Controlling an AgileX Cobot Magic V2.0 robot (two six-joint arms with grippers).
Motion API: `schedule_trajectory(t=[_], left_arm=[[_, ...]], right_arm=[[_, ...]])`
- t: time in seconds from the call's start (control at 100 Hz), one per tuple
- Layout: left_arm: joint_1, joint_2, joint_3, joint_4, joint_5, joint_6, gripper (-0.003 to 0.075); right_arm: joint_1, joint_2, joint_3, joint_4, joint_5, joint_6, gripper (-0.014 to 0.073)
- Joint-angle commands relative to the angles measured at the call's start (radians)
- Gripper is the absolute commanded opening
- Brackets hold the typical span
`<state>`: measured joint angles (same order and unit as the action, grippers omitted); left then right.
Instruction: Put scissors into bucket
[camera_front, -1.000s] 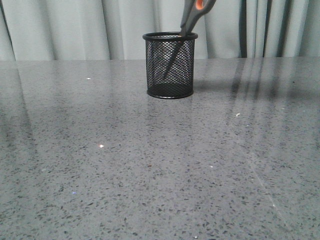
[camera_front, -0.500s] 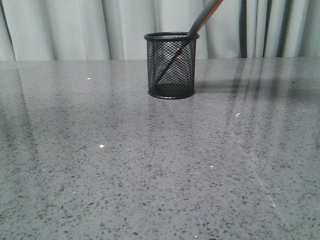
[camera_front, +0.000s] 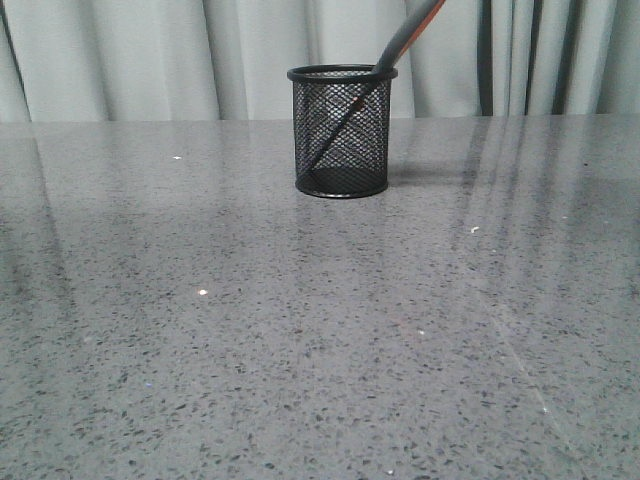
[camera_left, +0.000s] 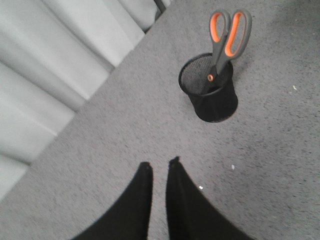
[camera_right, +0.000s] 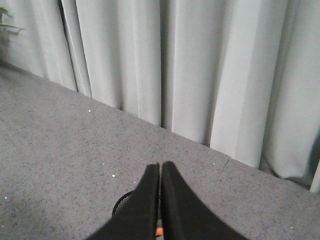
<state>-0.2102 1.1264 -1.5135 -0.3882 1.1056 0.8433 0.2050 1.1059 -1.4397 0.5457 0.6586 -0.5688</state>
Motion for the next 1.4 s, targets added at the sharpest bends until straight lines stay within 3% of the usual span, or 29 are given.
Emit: schedule_trajectory(t=[0.0, 0.12, 0.35, 0.58, 0.79, 1.04, 1.39], left_arm=[[0.003, -0.033, -0.029, -0.005, -0.039, -0.089, -0.0020], [0.003, -0.096, 0.037, -0.008, -0.124, -0.129, -0.0020], [0.003, -0.359, 0.355, -0.028, -0.520, -0.146, -0.0020], [0.003, -0.647, 0.747, -0.070, -0.760, -0.152, -0.0020], [0.003, -0.899, 1.086, -0.229, -0.973, -0.152, -0.0020], [0.003, -1.117, 1.310, -0.378, -1.020, -0.152, -0.0020], [0.003, -1.151, 1.332, -0.411, -1.011, -0.152, -0.0020]], right_arm=[[-0.005, -0.078, 0.041, 0.008, -0.136, -0.004, -0.0041], [-0.005, -0.189, 0.189, 0.008, -0.285, -0.002, -0.0041], [-0.005, -0.437, 0.500, 0.008, -0.499, -0.002, -0.0042], [-0.005, -0.673, 0.774, 0.008, -0.528, -0.002, -0.0042], [-0.005, -0.871, 0.988, 0.017, -0.542, -0.002, -0.0042], [-0.005, -0.978, 1.144, 0.030, -0.544, -0.002, -0.0042], [-0.005, -0.978, 1.180, 0.030, -0.527, -0.002, -0.0046]])
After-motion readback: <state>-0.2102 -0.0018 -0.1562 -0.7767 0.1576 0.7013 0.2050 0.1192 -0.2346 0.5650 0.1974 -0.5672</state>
